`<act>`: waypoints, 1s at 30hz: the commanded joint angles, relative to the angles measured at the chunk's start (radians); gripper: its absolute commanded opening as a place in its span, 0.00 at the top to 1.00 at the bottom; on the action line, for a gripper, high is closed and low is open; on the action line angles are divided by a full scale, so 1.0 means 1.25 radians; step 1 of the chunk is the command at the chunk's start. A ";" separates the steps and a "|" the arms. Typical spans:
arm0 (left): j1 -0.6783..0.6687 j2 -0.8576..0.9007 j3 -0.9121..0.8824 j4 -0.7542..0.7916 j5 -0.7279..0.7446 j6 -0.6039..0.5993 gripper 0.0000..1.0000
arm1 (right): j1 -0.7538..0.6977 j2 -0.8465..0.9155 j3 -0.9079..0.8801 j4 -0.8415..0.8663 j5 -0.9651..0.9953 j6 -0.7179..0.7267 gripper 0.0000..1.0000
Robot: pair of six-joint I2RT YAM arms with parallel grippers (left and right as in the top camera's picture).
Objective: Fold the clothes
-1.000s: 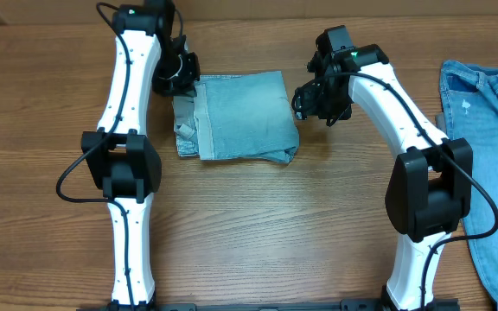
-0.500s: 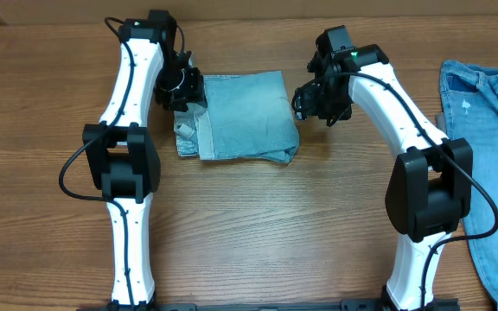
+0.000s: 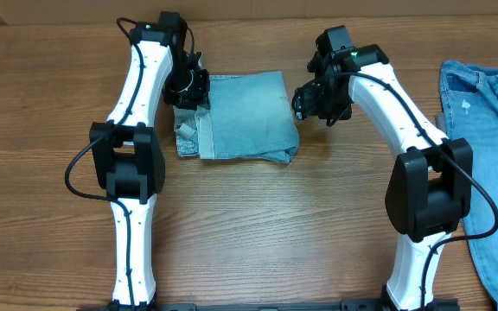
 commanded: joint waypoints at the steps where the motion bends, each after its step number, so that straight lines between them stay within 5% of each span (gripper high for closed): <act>1: -0.004 -0.021 -0.008 0.003 0.006 0.011 0.96 | -0.001 -0.036 -0.004 0.003 0.002 -0.006 0.25; 13: 0.013 -0.024 0.222 -0.101 -0.017 0.010 0.96 | -0.001 -0.035 -0.004 0.005 0.002 -0.006 0.25; 30: 0.074 -0.024 0.226 -0.188 -0.215 0.004 0.85 | 0.000 -0.035 -0.003 0.024 -0.073 -0.005 0.27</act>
